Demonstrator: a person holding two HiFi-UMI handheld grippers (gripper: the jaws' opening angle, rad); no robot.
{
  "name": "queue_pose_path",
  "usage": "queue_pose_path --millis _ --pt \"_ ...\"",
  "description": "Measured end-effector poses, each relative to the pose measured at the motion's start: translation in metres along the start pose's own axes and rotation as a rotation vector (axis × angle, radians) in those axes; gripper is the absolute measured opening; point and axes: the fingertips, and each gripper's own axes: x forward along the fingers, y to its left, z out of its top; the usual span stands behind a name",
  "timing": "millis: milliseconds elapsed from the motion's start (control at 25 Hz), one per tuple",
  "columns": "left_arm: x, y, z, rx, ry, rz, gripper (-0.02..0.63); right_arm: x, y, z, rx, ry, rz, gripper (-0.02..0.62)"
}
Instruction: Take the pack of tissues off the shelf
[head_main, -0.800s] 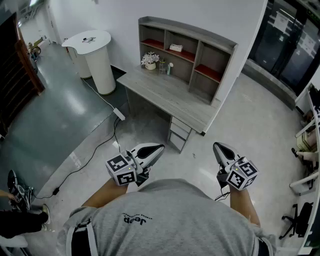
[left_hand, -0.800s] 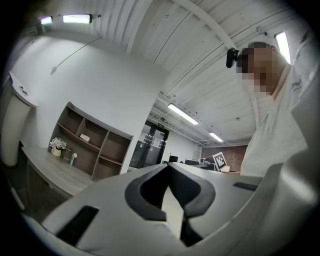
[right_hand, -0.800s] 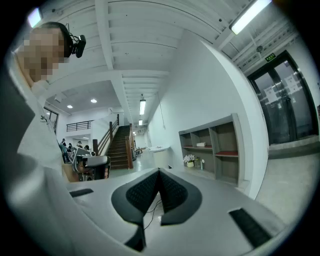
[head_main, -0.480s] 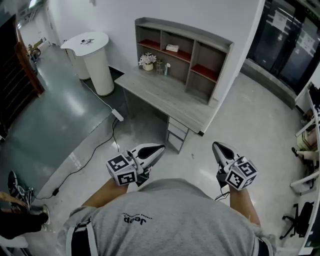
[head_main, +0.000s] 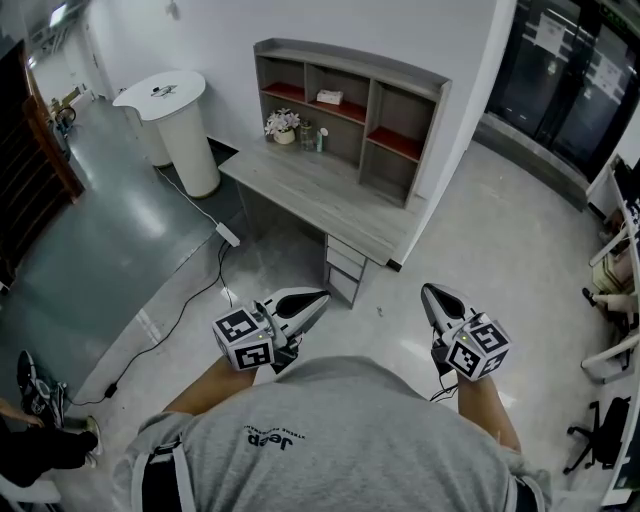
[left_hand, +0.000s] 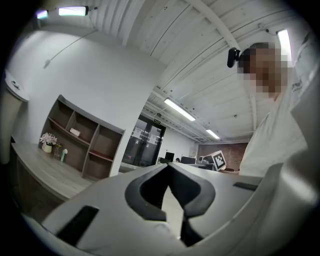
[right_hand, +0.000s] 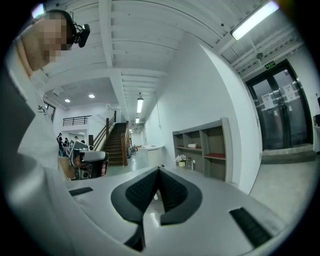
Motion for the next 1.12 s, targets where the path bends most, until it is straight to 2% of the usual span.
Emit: queue_pose_path --millis 400,600,880,1120 --pt "0.045 -0.002 -0.009 -0.014 0.022 -0.073 0.012 -0.003 -0.017 0.004 -0.043 0.012 0.0 0.005" --pt "0.063 0.011 -0.013 -0.019 0.047 -0.105 0.012 0.011 -0.027 0.01 -0.062 0.011 0.0 0.005" --pt "0.089 0.059 -0.01 -0.05 0.056 -0.141 0.012 0.043 -0.058 0.007 -0.052 0.035 -0.043 0.006" --pt "0.136 0.132 -0.013 -0.078 0.07 -0.226 0.012 0.095 -0.116 0.006 -0.043 0.042 -0.124 0.006"
